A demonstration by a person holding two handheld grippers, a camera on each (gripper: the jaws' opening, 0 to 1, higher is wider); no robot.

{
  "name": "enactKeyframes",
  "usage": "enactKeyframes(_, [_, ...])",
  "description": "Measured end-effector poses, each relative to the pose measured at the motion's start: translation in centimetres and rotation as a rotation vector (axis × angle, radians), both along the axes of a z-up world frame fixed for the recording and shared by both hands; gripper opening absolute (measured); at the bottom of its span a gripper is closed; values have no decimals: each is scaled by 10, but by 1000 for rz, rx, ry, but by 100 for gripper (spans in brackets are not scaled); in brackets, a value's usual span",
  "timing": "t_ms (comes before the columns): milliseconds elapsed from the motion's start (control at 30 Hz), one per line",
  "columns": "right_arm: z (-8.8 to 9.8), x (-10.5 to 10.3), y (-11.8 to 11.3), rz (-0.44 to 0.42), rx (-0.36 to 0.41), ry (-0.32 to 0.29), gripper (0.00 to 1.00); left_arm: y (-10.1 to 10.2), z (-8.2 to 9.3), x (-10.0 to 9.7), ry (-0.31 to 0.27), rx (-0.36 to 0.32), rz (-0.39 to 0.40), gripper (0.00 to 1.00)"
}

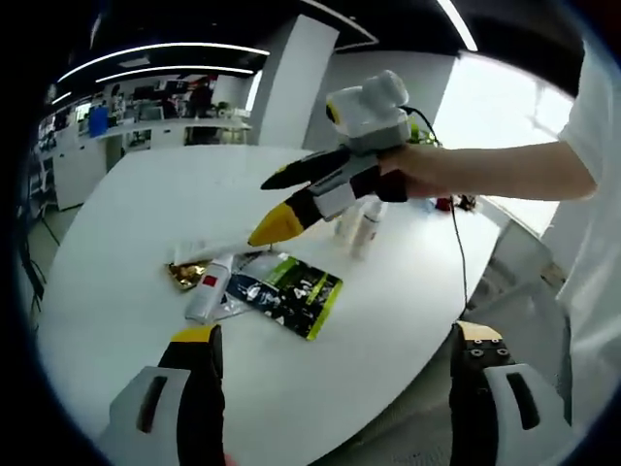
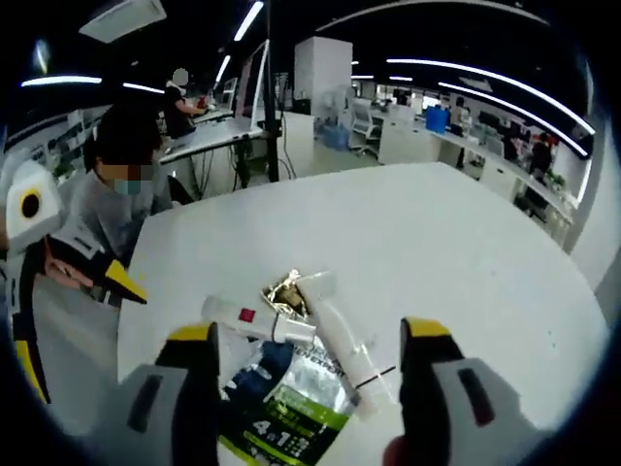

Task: Arrange the skincare products in the storage area until every visible bottle or jar stands upright without overlapping.

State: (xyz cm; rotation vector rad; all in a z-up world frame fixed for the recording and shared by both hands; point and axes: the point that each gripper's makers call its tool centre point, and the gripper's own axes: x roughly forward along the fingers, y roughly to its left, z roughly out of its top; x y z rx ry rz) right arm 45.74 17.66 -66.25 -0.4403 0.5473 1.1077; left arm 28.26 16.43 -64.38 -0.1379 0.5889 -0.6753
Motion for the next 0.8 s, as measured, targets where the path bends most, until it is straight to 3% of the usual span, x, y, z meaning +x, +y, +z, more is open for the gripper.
enactKeyframes(233, [-11, 19, 15, 16, -19, -10, 74, 2, -1, 1, 7, -9, 9, 95])
enactKeyframes(333, [-16, 31, 20, 14, -34, -21, 63, 3, -2, 2, 14, -18, 16, 95])
enactKeyframes(433, [-24, 44, 25, 2, -53, -17, 60, 4, -2, 2, 16, -18, 22, 95])
enactKeyframes(533, [-31, 45, 32, 17, -66, 6, 63, 5, -3, 2, 19, -20, 24, 95])
enactKeyframes(800, [-56, 44, 39, 75, -187, 67, 59, 6, -6, 4, 33, -23, 33, 95])
